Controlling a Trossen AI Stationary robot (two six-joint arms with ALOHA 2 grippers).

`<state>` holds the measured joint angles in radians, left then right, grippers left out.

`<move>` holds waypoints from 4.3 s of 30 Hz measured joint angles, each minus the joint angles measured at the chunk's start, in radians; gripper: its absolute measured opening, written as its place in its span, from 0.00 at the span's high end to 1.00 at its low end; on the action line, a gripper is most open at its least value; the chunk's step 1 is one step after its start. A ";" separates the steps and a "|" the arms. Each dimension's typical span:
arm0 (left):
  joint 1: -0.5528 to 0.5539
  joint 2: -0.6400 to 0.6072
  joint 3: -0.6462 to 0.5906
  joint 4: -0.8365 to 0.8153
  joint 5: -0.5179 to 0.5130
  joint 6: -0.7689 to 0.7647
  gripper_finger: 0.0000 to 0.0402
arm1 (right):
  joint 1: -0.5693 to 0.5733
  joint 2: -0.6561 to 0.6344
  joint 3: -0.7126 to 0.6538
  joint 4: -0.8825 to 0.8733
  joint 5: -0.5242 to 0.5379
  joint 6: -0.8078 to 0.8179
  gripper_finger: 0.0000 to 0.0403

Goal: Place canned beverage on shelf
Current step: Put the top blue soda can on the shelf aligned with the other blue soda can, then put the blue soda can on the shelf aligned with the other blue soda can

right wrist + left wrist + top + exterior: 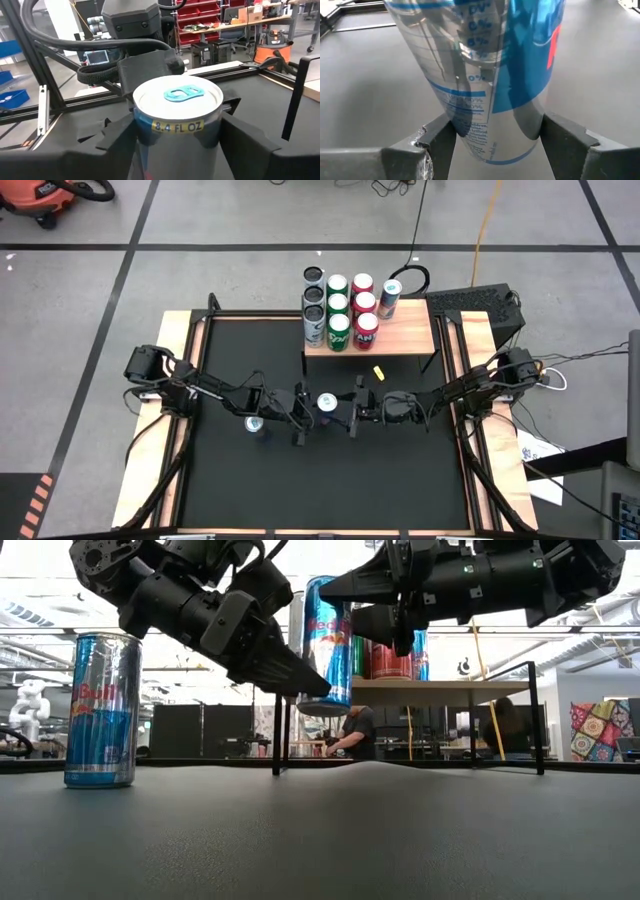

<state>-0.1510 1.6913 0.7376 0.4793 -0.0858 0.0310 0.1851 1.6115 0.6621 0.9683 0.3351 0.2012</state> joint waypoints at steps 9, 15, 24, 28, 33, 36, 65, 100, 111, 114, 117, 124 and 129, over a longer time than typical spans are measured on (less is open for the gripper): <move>-0.003 -0.015 0.000 -0.011 -0.101 -0.018 0.38 | -0.002 -0.046 0.001 -0.058 0.008 -0.022 0.49; -0.002 -0.087 -0.001 -0.106 -0.145 -0.023 0.38 | 0.013 -0.221 0.000 -0.246 0.063 -0.062 0.47; -0.001 -0.175 0.000 -0.166 -0.186 -0.022 0.38 | 0.016 -0.572 -0.001 -0.576 0.138 -0.114 0.47; -0.001 -0.186 0.000 -0.162 -0.186 -0.022 0.38 | -0.007 -0.747 0.000 -0.762 0.219 -0.142 0.46; 0.000 -0.185 0.000 -0.164 -0.186 -0.022 0.38 | -0.095 -0.918 0.000 -0.959 0.282 -0.142 0.46; 0.003 -0.185 0.000 -0.153 -0.190 -0.022 0.38 | -0.176 -0.967 0.000 -1.031 0.288 -0.143 0.46; 0.027 -0.185 0.000 -0.131 -0.181 0.002 0.38 | -0.892 -0.736 0.002 -0.918 -0.370 -0.170 0.46; 0.054 -0.185 0.001 -0.127 -0.188 0.000 0.38 | -1.035 -0.727 -0.003 -0.856 -0.573 -0.154 0.23; -0.013 -0.411 0.001 -0.442 -0.464 -0.012 0.38 | -1.034 -0.930 -0.002 -0.873 -0.577 -0.092 0.23; -0.055 -0.526 0.001 -0.525 -0.468 -0.027 0.38 | -1.024 -0.986 -0.002 -0.889 -0.638 -0.055 0.23; -0.112 -0.635 0.001 -0.614 -0.443 -0.027 0.37 | -0.986 -1.035 -0.001 -0.896 -0.704 -0.026 0.23; -0.234 -0.791 0.002 -0.819 -0.328 -0.182 0.23 | -0.831 -1.077 -0.031 -0.890 -0.727 0.022 0.25; -0.284 -0.783 -0.001 -0.983 -0.335 -0.452 0.13 | -0.721 -1.075 -0.091 -0.886 -0.639 0.025 0.25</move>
<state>-0.4353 0.9086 0.7362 -0.5039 -0.4207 -0.4212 -0.5354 0.5365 0.5707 0.0818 -0.3035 0.2262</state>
